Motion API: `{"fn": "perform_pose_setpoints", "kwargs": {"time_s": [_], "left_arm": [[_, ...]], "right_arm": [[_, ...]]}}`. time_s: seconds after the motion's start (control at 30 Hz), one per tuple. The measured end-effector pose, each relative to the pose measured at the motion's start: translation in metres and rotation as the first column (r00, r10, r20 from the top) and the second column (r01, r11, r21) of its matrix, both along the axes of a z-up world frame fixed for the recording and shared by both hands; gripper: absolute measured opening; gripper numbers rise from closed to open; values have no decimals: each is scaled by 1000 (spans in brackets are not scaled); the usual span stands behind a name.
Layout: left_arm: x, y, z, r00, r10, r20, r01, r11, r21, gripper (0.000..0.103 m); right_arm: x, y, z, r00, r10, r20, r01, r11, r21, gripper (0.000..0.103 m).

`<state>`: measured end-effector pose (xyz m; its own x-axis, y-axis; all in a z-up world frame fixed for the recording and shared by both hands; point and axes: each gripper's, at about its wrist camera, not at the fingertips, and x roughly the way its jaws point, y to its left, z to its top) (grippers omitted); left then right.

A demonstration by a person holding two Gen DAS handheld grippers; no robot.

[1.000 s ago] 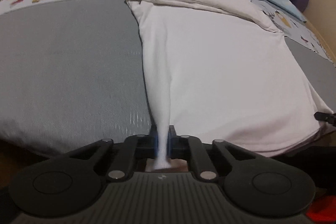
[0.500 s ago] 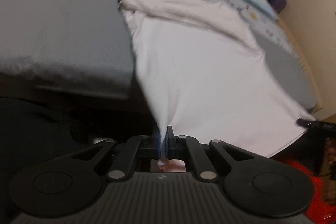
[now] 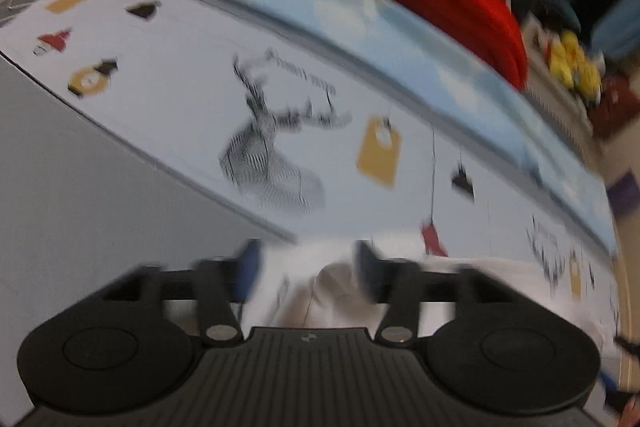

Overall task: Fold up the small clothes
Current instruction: 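Grasp the shirt hem with the right tool while the left tool grasps another hem corner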

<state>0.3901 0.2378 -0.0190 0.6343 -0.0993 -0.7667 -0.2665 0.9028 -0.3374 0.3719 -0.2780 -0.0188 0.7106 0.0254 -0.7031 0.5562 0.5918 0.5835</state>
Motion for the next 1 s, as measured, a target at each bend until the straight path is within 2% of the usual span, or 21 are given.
{"fn": "perform_pose_setpoints", "kwargs": {"time_s": [0.03,0.07,0.13,0.2,0.27,0.4,0.47,0.53,0.63,0.77,0.83,0.87,0.9,0.93,0.97,1.0], "left_arm": [[-5,1,-1,999,8,36,-8,1000,7,93],[-13,0,-3,997,7,78,-9,1000,26,99],[-23,-2,-15,994,-32,103,26,998,62,101],[-23,1,-33,995,-71,74,68,997,40,101],[-16,-3,-46,991,-129,44,128,992,13,97],[-3,-12,-56,979,-179,94,172,982,78,90],[9,-18,-62,975,-203,90,198,978,59,71],[19,-26,-69,973,-218,74,213,975,65,62],[27,-46,-70,963,-256,82,244,961,129,62],[32,-67,-67,943,-319,92,300,937,179,68],[37,-76,-71,940,-332,78,312,929,197,67],[39,-78,-74,941,-332,70,313,928,202,59],[41,-80,-77,942,-331,59,313,927,207,46],[44,-81,-80,943,-329,46,313,927,205,10],[47,-80,-83,946,-322,29,311,931,193,1],[48,-77,-84,952,-305,26,296,939,176,1]], "right_arm": [[-3,2,-6,999,-18,36,18,1000,-5,68],[-7,3,-12,998,9,67,-8,1000,-8,68],[-19,3,-29,991,69,117,-66,997,-31,68],[-20,-2,-45,995,82,55,-76,993,-90,69],[-10,-7,-52,994,112,4,-111,986,-121,68],[-6,-7,-58,983,184,-4,-182,966,-181,67],[-2,-1,-63,979,200,-25,-201,958,-206,67],[6,6,-68,977,211,-44,-215,947,-238,66],[17,14,-73,972,224,-72,-235,928,-290,66],[26,24,-76,966,241,-91,-257,910,-326,66],[28,28,-78,965,245,-96,-263,906,-332,66],[29,29,-80,964,247,-98,-266,905,-332,66],[30,31,-81,963,250,-99,-269,904,-332,66],[30,32,-83,963,251,-101,-271,902,-338,66],[31,33,-85,962,255,-101,-274,897,-346,62],[31,34,-87,958,268,-100,-286,890,-355,55]]}}
